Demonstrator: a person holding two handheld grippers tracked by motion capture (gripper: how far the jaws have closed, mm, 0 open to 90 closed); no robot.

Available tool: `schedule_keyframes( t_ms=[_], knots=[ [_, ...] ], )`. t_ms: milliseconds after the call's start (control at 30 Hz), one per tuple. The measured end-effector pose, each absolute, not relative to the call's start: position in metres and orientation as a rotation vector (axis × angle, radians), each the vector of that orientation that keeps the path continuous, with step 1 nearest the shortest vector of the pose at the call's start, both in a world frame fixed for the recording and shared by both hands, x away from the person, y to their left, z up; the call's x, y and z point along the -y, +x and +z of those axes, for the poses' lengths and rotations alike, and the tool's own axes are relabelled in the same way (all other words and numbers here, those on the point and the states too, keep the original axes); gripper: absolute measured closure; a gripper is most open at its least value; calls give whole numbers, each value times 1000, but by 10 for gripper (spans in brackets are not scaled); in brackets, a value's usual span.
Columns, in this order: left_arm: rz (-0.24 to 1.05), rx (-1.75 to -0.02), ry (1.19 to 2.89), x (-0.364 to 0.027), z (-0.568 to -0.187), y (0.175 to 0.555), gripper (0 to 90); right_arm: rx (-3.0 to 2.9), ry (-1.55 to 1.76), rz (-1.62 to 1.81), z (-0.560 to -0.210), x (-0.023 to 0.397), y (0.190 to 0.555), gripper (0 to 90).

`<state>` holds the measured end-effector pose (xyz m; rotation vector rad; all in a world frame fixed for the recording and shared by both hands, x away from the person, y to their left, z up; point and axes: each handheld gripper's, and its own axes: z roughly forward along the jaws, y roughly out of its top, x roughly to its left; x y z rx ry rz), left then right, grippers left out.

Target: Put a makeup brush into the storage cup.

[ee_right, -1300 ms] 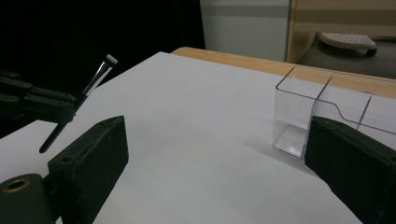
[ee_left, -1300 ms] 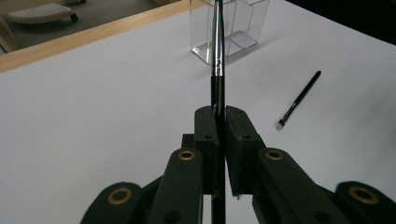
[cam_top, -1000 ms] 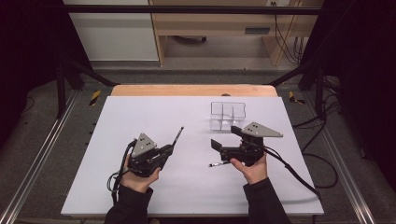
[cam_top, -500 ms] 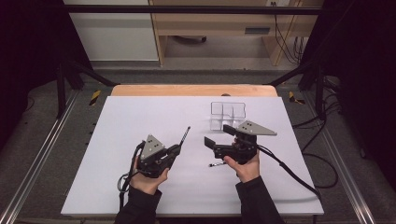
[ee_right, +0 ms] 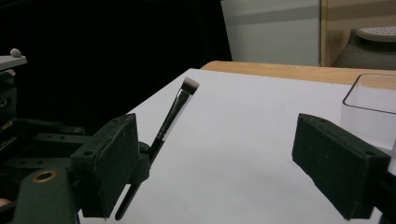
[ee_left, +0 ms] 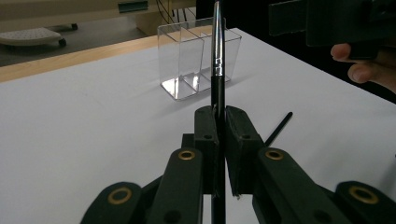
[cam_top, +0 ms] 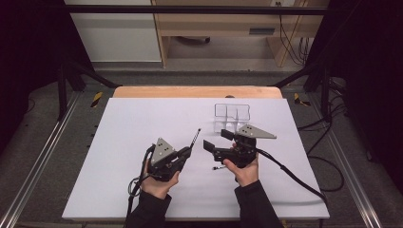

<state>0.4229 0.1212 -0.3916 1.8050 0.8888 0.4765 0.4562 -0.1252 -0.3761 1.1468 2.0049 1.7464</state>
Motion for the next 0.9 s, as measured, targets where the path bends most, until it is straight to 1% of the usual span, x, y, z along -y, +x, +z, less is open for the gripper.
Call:
schedule_keyframes(
  t_ms=[667,900],
  knots=[
    [481,-868,1781,-106,-393,420,832,-2003,1198,1816,-383,118,458,254],
    [482,-865,1771,-103,-393,418,832,-2008,1232,1835,-384,116,458,308]
  ],
)
